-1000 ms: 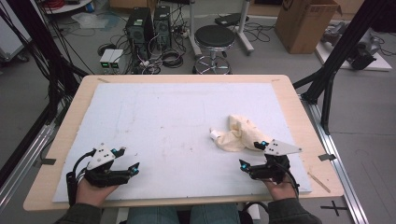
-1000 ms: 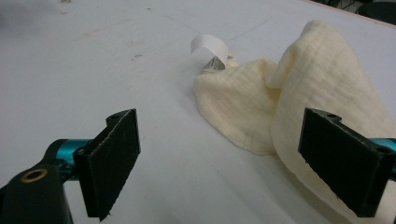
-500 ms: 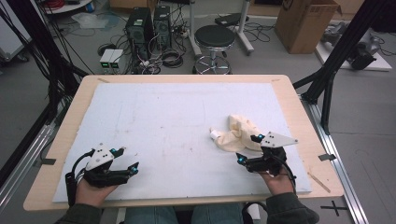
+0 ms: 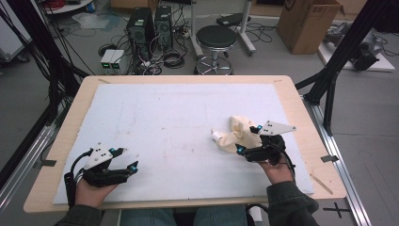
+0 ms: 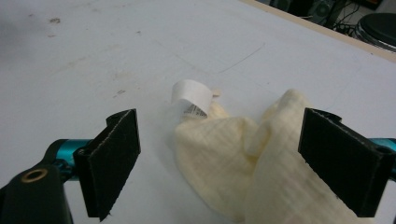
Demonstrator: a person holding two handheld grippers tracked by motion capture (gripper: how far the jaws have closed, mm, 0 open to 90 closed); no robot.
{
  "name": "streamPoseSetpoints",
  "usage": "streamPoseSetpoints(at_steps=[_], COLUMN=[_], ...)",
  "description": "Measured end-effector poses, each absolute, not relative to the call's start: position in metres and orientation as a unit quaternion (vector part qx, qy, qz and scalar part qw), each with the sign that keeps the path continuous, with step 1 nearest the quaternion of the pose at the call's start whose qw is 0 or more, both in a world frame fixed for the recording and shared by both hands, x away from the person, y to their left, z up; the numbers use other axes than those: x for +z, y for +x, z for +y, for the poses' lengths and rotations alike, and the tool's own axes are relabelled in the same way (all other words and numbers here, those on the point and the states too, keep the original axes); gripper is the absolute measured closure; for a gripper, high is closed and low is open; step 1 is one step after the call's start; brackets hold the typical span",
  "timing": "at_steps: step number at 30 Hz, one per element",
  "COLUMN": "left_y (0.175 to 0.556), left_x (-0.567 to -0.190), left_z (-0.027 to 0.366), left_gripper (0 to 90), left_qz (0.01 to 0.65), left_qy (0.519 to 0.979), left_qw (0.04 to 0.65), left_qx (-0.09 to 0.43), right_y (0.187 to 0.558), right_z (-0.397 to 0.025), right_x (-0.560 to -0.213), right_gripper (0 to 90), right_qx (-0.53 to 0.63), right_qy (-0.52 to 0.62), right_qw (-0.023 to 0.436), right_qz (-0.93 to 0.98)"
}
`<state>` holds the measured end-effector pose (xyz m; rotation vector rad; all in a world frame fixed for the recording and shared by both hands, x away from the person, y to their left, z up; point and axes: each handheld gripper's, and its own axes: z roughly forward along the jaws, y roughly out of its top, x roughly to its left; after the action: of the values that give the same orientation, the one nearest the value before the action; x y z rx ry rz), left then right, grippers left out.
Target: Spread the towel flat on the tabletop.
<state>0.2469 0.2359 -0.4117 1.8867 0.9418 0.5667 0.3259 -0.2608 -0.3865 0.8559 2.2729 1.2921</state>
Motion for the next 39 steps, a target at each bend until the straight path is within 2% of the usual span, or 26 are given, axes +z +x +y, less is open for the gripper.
streamPoseSetpoints(at_steps=[14,24,31,32,39], left_y=[0.251,0.252,0.255,0.255,0.255], left_x=[-0.411,-0.412,-0.413,-0.413,-0.413], left_z=[0.234,0.231,0.229,0.229,0.229], left_gripper=[26.2,26.2,26.2,26.2,26.2], left_qz=[0.38,0.377,0.376,0.375,0.374], left_qy=[0.767,0.769,0.771,0.772,0.772], left_qw=[0.463,0.462,0.462,0.461,0.462], left_qx=[0.231,0.229,0.225,0.226,0.225], right_y=[0.354,0.37,0.379,0.379,0.384], right_z=[-0.262,-0.259,-0.256,-0.256,-0.252], right_x=[-0.376,-0.391,-0.415,-0.415,-0.425], right_gripper=[14.4,20.0,36.0,36.0,55.2], right_qx=[0.459,0.434,0.409,0.409,0.388], right_qy=[0.323,0.346,0.368,0.368,0.377], right_qw=[0.199,0.192,0.188,0.188,0.185], right_qz=[0.803,0.809,0.814,0.814,0.821])
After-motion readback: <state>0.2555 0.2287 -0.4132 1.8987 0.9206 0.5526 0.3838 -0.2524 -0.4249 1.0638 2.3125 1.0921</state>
